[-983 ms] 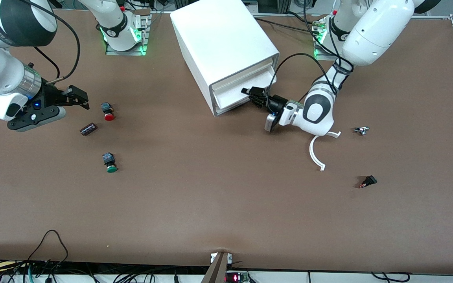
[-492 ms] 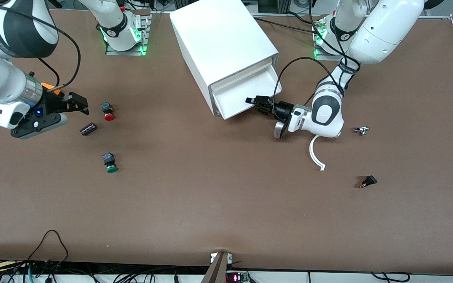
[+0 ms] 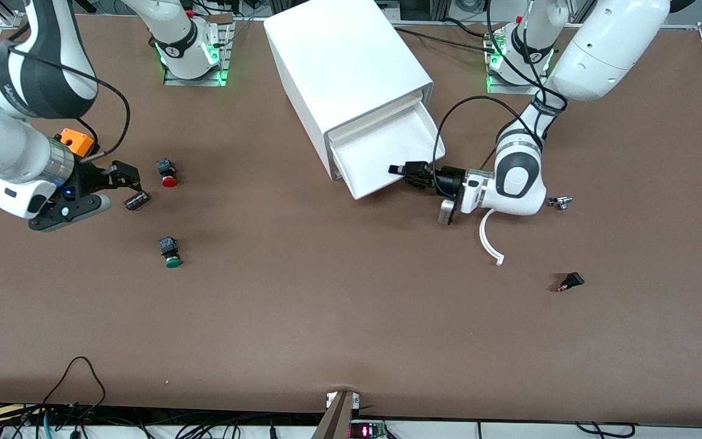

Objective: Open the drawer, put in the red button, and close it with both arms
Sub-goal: 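Pull the drawer open with the left gripper while the right gripper reaches the red button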

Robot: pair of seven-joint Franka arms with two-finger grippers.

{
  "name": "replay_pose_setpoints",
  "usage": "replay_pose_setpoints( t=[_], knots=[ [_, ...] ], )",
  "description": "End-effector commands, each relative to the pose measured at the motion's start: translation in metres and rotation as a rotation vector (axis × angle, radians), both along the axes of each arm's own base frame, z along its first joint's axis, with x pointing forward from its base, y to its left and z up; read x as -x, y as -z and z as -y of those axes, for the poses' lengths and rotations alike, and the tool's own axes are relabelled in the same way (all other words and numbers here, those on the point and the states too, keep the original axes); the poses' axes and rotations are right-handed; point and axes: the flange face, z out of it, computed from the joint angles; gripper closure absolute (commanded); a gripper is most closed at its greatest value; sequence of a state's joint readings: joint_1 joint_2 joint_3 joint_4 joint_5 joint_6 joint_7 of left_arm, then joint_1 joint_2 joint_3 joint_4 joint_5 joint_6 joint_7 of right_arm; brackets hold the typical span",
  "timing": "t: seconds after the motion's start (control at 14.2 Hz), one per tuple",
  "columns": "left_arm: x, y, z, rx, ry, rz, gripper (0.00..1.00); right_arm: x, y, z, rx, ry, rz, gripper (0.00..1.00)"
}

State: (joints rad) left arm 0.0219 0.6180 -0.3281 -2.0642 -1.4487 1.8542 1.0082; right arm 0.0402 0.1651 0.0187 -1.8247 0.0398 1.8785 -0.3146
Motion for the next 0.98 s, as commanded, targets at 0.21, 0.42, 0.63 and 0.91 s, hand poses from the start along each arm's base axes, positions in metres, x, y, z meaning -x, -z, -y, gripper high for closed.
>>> replay_pose_setpoints(
  t=[0.21,0.42,0.63,0.91],
  knots=[
    [-0.021,0.012,-0.027,-0.148,-0.132,-0.007,0.6,0.044,0.081,0.017,0.013,0.008,-0.024,0.0],
    [-0.002,0.017,-0.024,-0.162,-0.126,-0.134,0.0,0.071,0.119,0.035,0.009,-0.022,-0.015,0.0],
    [-0.007,-0.026,-0.02,-0.211,-0.143,-0.361,0.0,0.097,0.146,0.04,0.007,-0.032,-0.048,0.0],
    [-0.015,-0.082,-0.02,-0.307,-0.132,-0.549,0.0,0.128,0.187,0.04,0.01,-0.03,-0.068,0.0]
  ],
)
